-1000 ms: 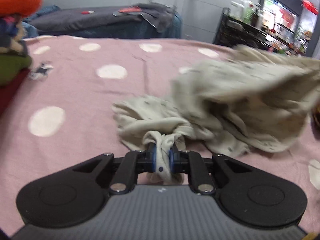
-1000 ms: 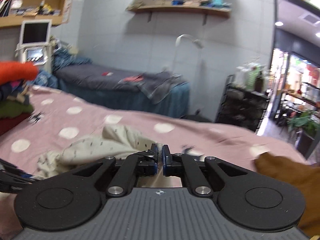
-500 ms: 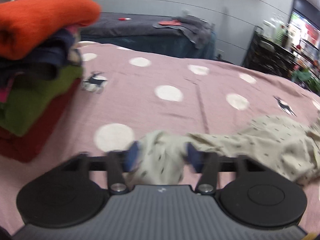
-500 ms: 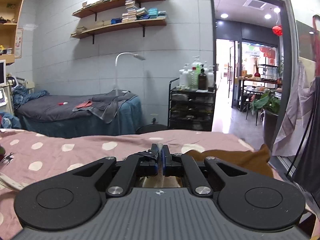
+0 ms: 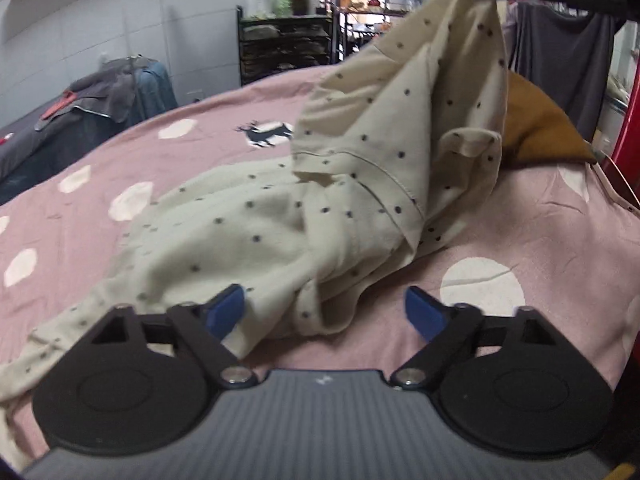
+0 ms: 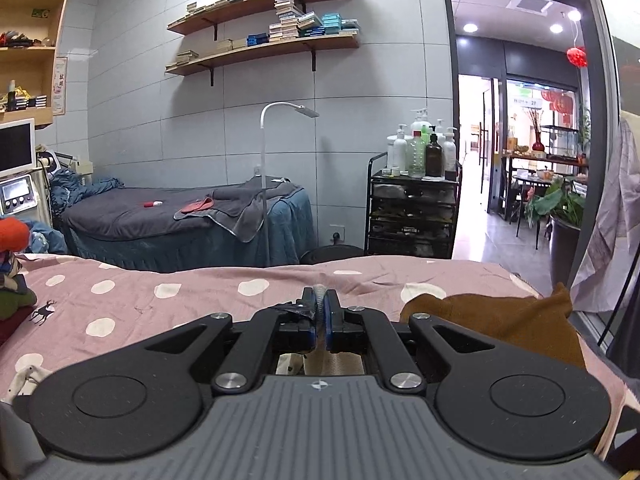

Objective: Fold small clothes

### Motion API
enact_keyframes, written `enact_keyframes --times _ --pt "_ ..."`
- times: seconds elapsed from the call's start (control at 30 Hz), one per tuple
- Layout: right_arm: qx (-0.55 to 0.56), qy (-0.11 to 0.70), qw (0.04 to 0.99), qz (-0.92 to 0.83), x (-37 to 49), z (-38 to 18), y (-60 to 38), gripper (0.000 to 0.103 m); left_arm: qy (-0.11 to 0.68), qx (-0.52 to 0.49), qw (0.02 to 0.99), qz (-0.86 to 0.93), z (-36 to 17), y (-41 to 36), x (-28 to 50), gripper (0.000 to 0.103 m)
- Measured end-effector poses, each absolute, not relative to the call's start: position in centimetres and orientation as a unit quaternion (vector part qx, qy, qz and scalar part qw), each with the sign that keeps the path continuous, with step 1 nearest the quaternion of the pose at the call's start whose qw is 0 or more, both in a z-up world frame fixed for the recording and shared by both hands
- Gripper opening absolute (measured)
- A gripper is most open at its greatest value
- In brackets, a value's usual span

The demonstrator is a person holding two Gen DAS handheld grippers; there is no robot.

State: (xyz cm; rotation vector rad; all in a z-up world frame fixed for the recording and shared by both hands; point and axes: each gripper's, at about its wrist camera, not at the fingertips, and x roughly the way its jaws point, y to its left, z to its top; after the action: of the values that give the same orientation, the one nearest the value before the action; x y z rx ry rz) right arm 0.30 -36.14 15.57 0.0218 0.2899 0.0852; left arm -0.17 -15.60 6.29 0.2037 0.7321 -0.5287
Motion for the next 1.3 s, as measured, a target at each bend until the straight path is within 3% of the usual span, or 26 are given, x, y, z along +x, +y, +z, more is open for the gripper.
enact_keyframes --times 0.03,0.07,0.1,0.17,0.33,0.43,0.47,0.53,0.63,0.67,0.7,0.73,0.77,0.87,0.93,1.13,1.23,1.3 --pt "0.012 0.145 0.988 0.042 0.2 15.5 -36.2 0.006 0.365 0.088 0.889 -0.262 5.8 -15.9 0.4 0.045" --pt "0.012 0.147 0.988 0.042 0.1 15.5 -36.3 0.006 0.378 0.081 0.885 -0.261 5.4 -16.0 0.9 0.029" --pt "0.014 0.149 0.988 0.041 0.1 15.4 -36.3 0.007 0.386 0.075 0.883 -0.256 5.1 -16.0 1.3 0.026" --pt "0.016 0.155 0.987 0.042 0.1 15.3 -36.4 0.007 0.387 0.052 0.887 -0.245 4.9 -14.9 1.7 0.009" --pt "-0.003 0.182 0.982 0.044 0.5 14.5 -36.5 0.014 0.345 -0.02 0.914 -0.21 8.6 -8.5 0.6 0.008" --pt "-0.011 0.217 0.974 0.065 0.7 13.9 -36.6 0.039 0.301 -0.057 0.941 -0.145 11.9 -2.6 -0.2 0.004" --pt "-0.012 0.233 0.969 0.085 0.8 13.7 -36.5 0.039 0.289 -0.064 0.948 -0.116 12.8 -0.5 -0.5 0.004" --pt "-0.002 0.288 0.942 0.169 1.0 12.9 -36.1 0.053 0.268 -0.059 0.96 -0.049 14.3 3.5 -1.1 0.004" --pt "0.006 0.326 0.898 0.297 0.2 11.9 -34.5 0.055 0.293 -0.051 0.955 0.004 14.8 7.4 -0.9 0.007" --pt "0.0 0.316 0.898 0.308 -0.3 11.8 -34.1 0.057 0.302 -0.062 0.951 0.003 14.6 8.0 -1.1 0.016" --pt "-0.011 0.313 0.897 0.312 -0.3 11.7 -33.4 0.066 0.313 -0.071 0.947 -0.009 14.1 8.1 -1.2 0.022" --pt "-0.021 0.314 0.9 0.302 0.2 11.6 -33.0 0.076 0.322 -0.076 0.943 -0.026 13.6 7.9 -1.2 0.035" --pt "-0.026 0.313 0.906 0.285 0.8 11.5 -33.0 0.079 0.329 -0.075 0.94 -0.043 13.0 7.4 -1.2 0.046" --pt "-0.004 0.328 0.919 0.22 4.7 11.2 -33.9 0.081 0.365 -0.059 0.923 -0.104 10.7 3.7 -0.9 0.063" --pt "0.019 0.34 0.92 0.192 6.8 10.8 -34.7 0.082 0.376 -0.051 0.914 -0.145 9.4 0.9 -0.7 0.068" --pt "0.006 0.365 0.917 0.161 10.6 9.4 -35.4 0.084 0.402 -0.037 0.892 -0.204 6.3 -5.8 1.2 0.068" --pt "0.0 0.373 0.912 0.169 11.8 8.4 -35.4 0.096 0.409 -0.001 0.889 -0.205 5.1 -8.1 1.9 0.067" --pt "-0.005 0.379 0.912 0.155 12.8 7.8 -35.3 0.097 0.402 0.034 0.897 -0.181 4.4 -9.1 2.2 0.062"
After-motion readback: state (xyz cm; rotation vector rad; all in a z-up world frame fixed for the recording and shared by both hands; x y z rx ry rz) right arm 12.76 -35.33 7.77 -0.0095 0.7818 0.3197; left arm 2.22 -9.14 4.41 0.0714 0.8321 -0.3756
